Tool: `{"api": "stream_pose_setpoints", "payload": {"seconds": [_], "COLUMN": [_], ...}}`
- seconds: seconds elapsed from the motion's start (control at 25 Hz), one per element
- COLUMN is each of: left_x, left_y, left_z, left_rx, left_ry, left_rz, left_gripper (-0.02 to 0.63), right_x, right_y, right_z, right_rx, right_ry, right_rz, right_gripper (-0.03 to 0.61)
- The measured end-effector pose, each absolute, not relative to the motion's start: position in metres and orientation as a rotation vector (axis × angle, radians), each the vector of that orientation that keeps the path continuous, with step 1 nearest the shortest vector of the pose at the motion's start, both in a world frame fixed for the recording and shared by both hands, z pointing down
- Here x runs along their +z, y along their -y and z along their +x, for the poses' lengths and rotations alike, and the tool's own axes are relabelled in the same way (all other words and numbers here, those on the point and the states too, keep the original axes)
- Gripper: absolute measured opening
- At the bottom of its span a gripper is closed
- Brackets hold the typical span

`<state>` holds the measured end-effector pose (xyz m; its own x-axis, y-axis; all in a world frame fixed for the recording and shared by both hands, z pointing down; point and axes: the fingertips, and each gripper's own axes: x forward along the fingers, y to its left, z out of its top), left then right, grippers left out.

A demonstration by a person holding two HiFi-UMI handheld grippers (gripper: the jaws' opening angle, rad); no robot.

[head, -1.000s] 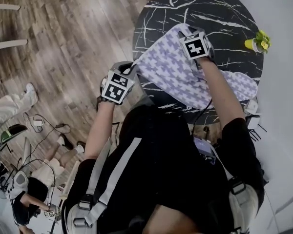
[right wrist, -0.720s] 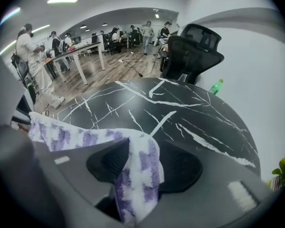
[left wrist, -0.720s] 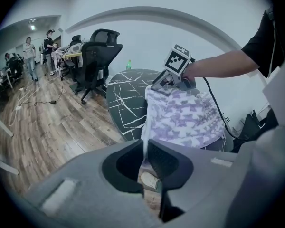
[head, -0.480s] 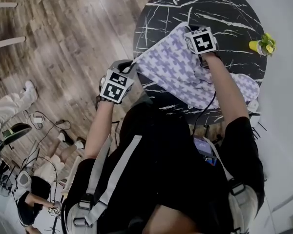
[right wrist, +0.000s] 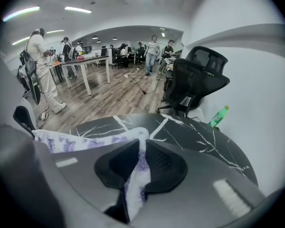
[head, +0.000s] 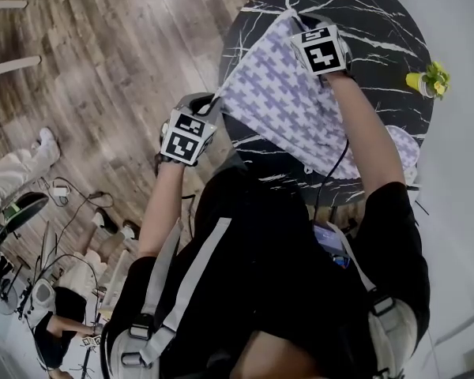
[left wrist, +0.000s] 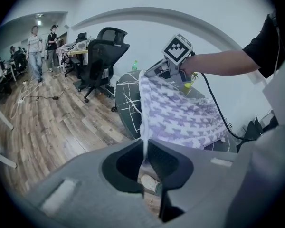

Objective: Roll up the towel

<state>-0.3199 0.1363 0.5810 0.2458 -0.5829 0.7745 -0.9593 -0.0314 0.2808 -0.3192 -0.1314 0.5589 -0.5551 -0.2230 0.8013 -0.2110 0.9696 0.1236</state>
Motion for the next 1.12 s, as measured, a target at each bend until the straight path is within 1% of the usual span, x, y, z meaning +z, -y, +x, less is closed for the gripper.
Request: {"api": "stream_pose_setpoints", "payload": {"seconds": [0.12,0.28,0.48,0.52,0.56,0.6,0.64,0.68,0.76,1.12], "left_x": [0.582,0.583,0.585,0.586,0.587,0.588,0.588,0.587,0.582,0.561], "left_y": [-0.142,-0.15,-0.155,-0.155,-0.156,-0.157,-0.157,-0.157,-0.156,-0.131], "left_z": [-0.327,-0.34,-0.345,-0.346,-0.348,-0.35,-0.351,-0.351,-0.35,-0.312], "left_rx": [0.574,0.56,0.574,0.585,0.601,0.62,0.636,0.647,0.655,0.706], "left_ry": [1.454,1.479,1.497,1.508,1.526,1.546,1.565,1.582,1.608,1.568], "left_rz": [1.682,1.648,1.617,1.611,1.603,1.595,1.587,1.583,1.583,1.701], "left_gripper": [0.038,0.04,0.041,0.044,0.056,0.086,0.13,0.175,0.191,0.195], "right_x": [0.555,0.556,0.559,0.559,0.558,0.557,0.554,0.552,0.546,0.537], "right_y": [0.124,0.115,0.106,0.105,0.103,0.101,0.099,0.097,0.096,0.095], "right_z": [-0.343,-0.369,-0.379,-0.379,-0.379,-0.378,-0.376,-0.374,-0.366,-0.3], "right_rx": [-0.068,-0.216,-0.275,-0.26,-0.236,-0.206,-0.178,-0.161,-0.155,-0.137], "right_ry": [2.193,2.19,2.198,2.211,2.228,2.245,2.261,2.275,2.291,2.291], "right_rz": [0.252,0.19,0.173,0.171,0.163,0.154,0.149,0.149,0.157,0.236], "right_gripper": [0.046,0.046,0.049,0.07,0.124,0.173,0.196,0.198,0.203,0.207]}}
